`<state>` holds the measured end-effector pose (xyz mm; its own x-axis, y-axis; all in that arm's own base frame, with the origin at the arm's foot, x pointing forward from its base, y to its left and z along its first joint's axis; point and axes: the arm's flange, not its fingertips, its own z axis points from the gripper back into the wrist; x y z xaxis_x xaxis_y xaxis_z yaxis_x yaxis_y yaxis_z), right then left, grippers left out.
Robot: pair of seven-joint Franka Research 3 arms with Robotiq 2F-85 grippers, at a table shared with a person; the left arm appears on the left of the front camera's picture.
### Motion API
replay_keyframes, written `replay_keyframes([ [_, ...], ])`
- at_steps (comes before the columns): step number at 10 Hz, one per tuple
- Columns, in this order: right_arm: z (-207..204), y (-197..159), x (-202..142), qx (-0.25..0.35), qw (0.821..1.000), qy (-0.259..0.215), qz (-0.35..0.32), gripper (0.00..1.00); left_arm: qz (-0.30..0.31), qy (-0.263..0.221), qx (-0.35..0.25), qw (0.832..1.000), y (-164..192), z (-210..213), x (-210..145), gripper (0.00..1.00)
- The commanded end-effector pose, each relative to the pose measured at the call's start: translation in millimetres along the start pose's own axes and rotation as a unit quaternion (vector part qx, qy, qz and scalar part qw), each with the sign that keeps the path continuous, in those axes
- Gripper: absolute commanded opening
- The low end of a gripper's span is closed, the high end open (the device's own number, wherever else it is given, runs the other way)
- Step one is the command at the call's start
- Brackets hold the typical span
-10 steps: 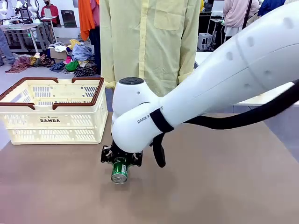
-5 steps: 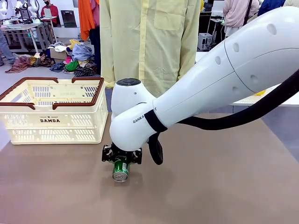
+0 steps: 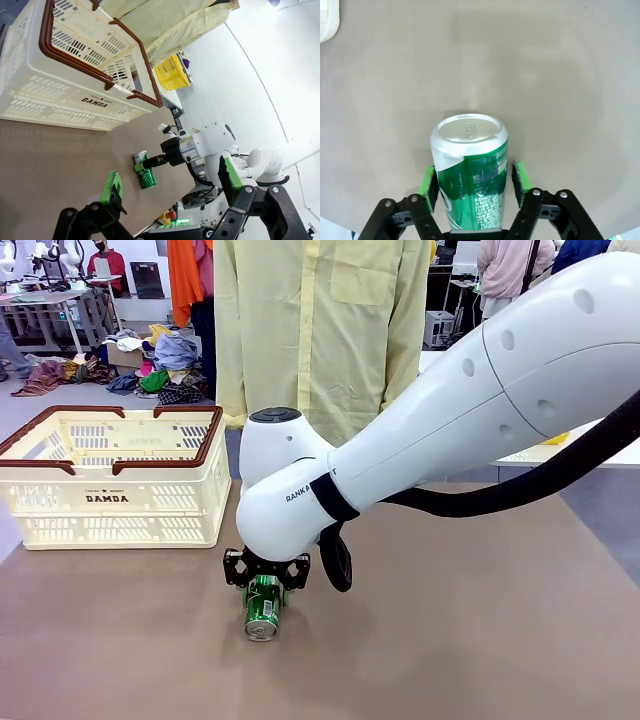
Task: Place the drinks into the Shopping basket.
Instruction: Pick up one drink and place it into the Shopping basket.
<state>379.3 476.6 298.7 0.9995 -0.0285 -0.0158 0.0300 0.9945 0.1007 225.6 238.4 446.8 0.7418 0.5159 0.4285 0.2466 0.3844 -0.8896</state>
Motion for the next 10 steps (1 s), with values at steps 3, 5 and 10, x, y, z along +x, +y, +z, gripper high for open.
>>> replay_keyframes([
  [3, 6.7, -4.0, -5.3, -0.006, 1.0, -0.007, -0.005, 1.0, -0.004, -0.005, -0.01, 1.0, -1.2, 0.4, 0.7, 1.0],
  [5, 31.0, -10.2, -9.8, 0.006, 1.0, -0.015, -0.004, 1.0, -0.004, -0.005, -0.01, 1.0, -1.2, 0.4, 0.7, 1.0],
  [10, 231.1, -200.5, -44.6, 0.016, 0.999, 0.029, 0.013, 1.0, -0.004, -0.005, -0.01, 1.0, -1.2, 0.4, 0.7, 1.0],
])
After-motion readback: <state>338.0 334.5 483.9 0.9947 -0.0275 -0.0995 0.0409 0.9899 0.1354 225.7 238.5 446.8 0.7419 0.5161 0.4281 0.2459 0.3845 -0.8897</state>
